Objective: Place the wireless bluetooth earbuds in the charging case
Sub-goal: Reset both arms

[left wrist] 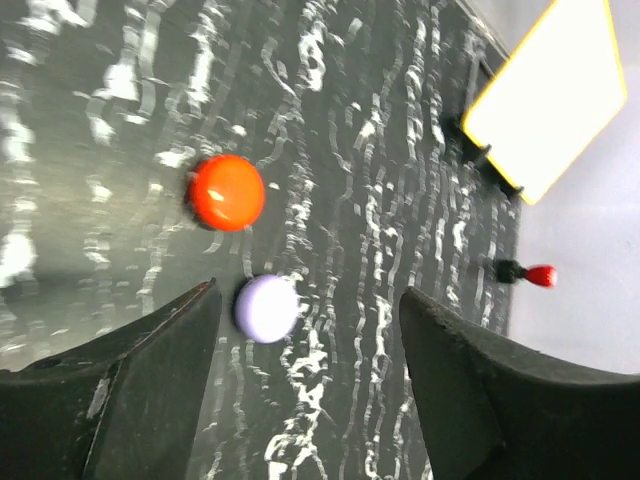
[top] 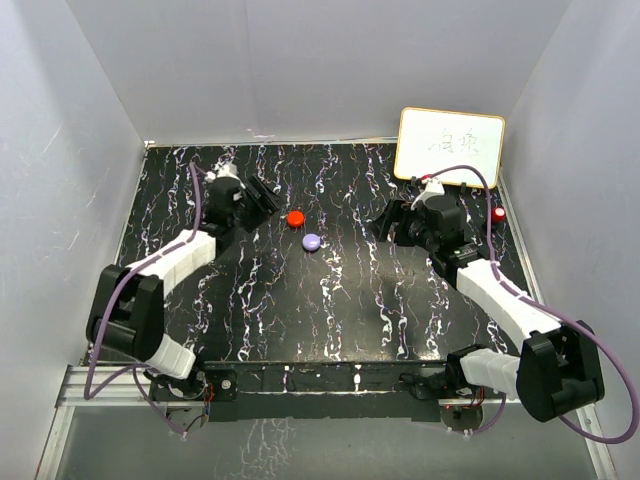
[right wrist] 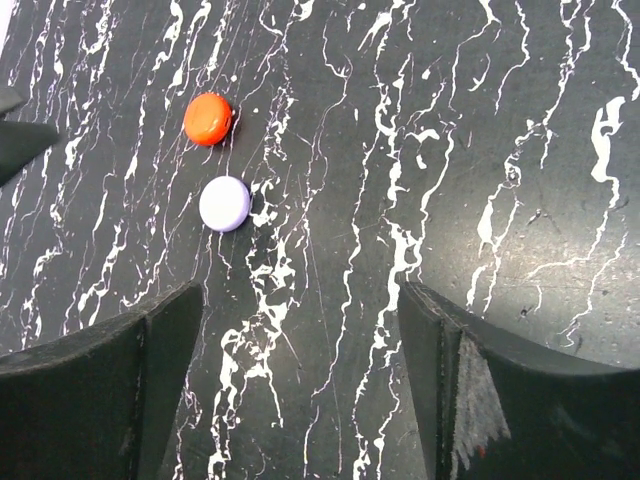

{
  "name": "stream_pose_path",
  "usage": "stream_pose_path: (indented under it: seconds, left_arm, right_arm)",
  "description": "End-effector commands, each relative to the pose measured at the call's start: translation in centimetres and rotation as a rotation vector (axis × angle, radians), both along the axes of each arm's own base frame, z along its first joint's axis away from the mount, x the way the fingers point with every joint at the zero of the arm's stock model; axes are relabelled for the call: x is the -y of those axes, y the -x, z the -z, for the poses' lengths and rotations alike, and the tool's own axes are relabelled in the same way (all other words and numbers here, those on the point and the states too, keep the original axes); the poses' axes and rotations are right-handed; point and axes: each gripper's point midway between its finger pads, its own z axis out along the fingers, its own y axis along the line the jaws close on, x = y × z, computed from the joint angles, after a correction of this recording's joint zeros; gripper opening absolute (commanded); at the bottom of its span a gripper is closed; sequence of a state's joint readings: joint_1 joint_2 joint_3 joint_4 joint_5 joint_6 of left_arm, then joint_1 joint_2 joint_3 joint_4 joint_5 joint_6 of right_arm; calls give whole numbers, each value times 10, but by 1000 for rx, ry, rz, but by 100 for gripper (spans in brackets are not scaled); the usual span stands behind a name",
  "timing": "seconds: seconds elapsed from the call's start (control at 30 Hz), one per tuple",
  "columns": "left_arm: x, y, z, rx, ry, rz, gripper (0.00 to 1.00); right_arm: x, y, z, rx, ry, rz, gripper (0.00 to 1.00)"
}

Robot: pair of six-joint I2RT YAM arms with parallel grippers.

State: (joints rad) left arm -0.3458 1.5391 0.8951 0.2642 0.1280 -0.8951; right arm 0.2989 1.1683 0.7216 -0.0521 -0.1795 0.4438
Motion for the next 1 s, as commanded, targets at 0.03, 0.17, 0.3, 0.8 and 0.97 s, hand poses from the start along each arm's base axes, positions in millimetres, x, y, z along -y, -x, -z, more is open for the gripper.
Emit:
stream_pose_path:
  seconds: [0.03,0.17,0.3,0.8,0.97]
  left_arm:
    - [-72,18,-5,-98,-253,-123,71]
    - [-112,29,-27,-58,-414,-234,72]
    - [-133,39,-47,95,-430,-336,98]
    - [-130,50,-50,106,-412,-294,99]
    - [-127,52,-64,187,-392,-278,99]
  right_arm:
    - [14,-6,-23,101,-15,76,87]
    - [29,-7,-26,137,-31,182,98]
    - [44,-8,-23,140,-23,274,98]
    - [41,-9,-12,100,-2,252,98]
    - [41,-8,-13,98,-3,251,98]
